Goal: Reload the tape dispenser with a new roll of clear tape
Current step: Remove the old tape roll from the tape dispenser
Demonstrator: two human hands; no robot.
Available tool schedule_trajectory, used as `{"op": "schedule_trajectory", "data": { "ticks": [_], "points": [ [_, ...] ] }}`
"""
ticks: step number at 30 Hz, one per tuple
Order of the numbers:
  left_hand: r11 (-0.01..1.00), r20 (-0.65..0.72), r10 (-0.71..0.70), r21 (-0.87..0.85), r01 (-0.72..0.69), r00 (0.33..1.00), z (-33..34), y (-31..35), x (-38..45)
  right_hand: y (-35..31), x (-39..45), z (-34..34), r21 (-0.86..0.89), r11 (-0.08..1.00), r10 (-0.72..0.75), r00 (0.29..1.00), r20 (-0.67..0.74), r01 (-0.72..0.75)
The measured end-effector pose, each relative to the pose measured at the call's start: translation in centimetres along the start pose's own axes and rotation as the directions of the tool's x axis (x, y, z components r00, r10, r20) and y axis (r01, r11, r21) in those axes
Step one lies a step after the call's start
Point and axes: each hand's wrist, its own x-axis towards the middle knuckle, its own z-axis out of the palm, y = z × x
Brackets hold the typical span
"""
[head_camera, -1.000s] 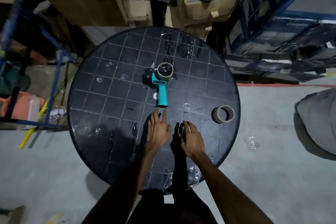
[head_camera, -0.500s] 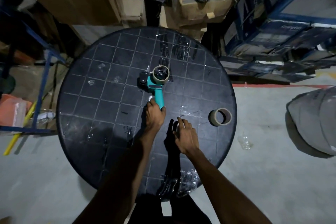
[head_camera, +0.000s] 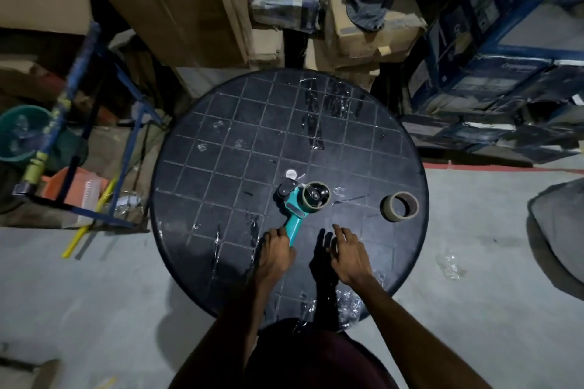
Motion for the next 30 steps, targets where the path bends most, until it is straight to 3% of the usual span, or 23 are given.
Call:
{"op": "schedule_trajectory", "data": {
  "ticks": [8, 18, 30],
  "points": [
    [0.968, 0.032, 0.134, 0.211, -0.137, 0.99, 0.9, -2.6, -3.9, 0.5, -3.7, 1.5, -0.03, 0.999, -0.011, 1.0, 0.022, 0.011],
    [0.958, 0.019, 0.14, 0.248, -0.141, 0.99, 0.7, -3.4, -3.3, 1.2, -4.2, 1.0, 0.007, 1.0, -0.019, 1.0, 0.002, 0.019],
    [0.959, 0.143, 0.126, 0.235, -0.158, 0.982, 0.4, -0.5, -1.4, 3.4, -5.0, 2.5, 0.009, 1.0, 0.002, 0.999, 0.034, -0.002]
  ]
}}
